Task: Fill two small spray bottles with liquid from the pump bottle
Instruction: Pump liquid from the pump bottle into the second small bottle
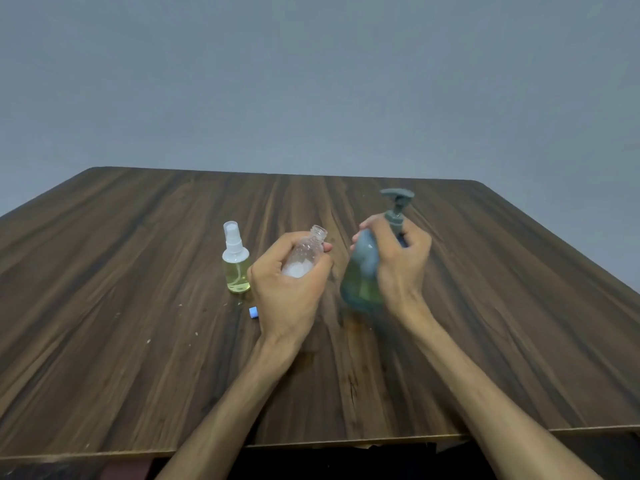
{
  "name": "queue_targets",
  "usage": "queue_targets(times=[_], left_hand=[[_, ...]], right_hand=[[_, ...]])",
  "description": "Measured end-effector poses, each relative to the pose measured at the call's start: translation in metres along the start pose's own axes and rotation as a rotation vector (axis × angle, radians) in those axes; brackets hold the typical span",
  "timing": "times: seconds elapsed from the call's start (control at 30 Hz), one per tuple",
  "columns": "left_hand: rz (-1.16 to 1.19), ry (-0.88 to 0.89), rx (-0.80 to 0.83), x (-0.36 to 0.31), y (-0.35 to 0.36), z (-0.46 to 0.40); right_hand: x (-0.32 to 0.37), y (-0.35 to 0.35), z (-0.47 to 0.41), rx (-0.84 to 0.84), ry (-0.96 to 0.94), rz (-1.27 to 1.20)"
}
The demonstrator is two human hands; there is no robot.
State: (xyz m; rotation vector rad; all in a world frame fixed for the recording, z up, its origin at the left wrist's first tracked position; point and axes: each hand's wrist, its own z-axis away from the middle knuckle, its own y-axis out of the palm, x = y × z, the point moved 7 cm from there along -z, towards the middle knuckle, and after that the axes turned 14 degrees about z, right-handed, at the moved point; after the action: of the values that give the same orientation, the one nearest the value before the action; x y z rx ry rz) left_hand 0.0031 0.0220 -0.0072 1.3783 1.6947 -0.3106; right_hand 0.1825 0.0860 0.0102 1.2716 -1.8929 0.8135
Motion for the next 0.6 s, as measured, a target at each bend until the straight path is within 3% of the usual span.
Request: queue_targets(times=[0.27,0.4,0.5,0.6], left_hand=[[-0.025,-0.006,0.058,0.002,0.001,0.001],[0.01,-0.031,0.06,0.005,-0.002,-0.001],[0.034,-0.06,0.069,0.007,0.004,0.001],[0.047,-0.071,0.098,0.008,0.008,0.005]], right_hand=[[0.004,0.017,0.029,0.168,-0.066,0.176],[0.013,0.013,0.032,0.401,-0.011,0.153],[0.044,-0.002,0.005,0.35,-0.08,0.095],[0.081,0.005,-0.042,0.338,-0.001,0.165]])
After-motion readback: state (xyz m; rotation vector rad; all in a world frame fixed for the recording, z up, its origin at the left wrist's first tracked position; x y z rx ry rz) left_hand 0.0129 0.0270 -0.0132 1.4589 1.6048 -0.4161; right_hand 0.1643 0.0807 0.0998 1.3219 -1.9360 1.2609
